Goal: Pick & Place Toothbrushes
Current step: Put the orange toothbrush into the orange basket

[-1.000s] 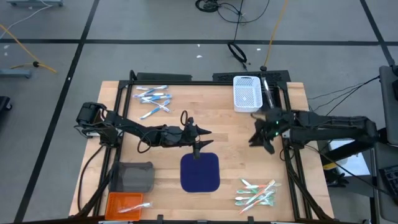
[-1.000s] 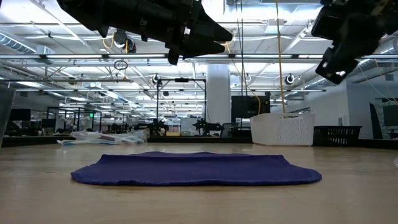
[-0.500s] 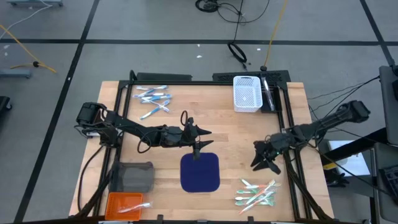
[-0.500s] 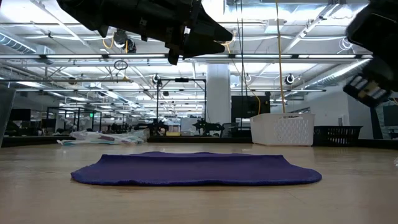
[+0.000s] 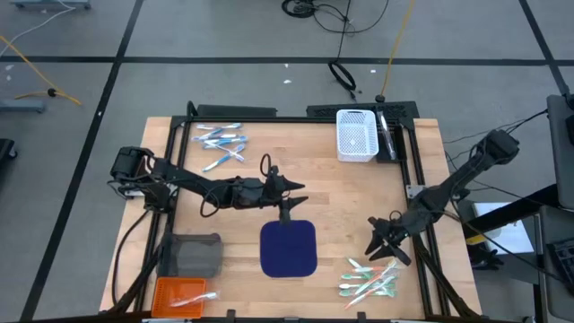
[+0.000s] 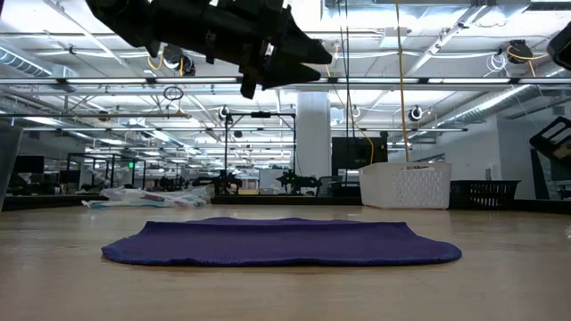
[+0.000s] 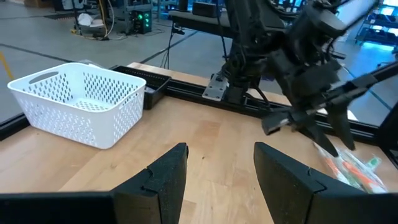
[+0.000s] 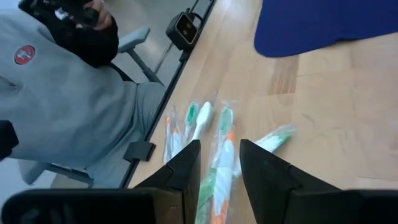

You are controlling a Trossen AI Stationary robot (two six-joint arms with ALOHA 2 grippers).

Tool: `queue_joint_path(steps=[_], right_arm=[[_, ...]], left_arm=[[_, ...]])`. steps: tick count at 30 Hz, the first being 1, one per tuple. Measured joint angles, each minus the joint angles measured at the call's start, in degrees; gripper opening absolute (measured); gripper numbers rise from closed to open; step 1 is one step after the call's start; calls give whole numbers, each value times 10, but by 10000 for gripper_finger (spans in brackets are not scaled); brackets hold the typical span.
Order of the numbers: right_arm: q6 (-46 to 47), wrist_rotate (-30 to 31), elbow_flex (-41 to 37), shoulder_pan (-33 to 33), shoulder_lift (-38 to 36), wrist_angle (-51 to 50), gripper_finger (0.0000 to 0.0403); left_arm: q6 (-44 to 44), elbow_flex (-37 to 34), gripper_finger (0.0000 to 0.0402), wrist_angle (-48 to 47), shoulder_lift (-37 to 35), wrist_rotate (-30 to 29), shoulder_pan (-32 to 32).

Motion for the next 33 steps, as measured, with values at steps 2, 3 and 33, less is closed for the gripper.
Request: queue_joint_path(steps=[2, 3, 33], right_arm=[[-1, 13, 0, 14, 26, 22, 102], [-1, 22, 0, 20, 40, 32, 102], [-12, 40, 80, 38, 355, 209, 102]], left_arm=[[-6, 0, 189, 0, 0, 0, 0], [-9, 0, 189, 0, 0, 0, 0], [-9, 0, 189, 0, 0, 0, 0]])
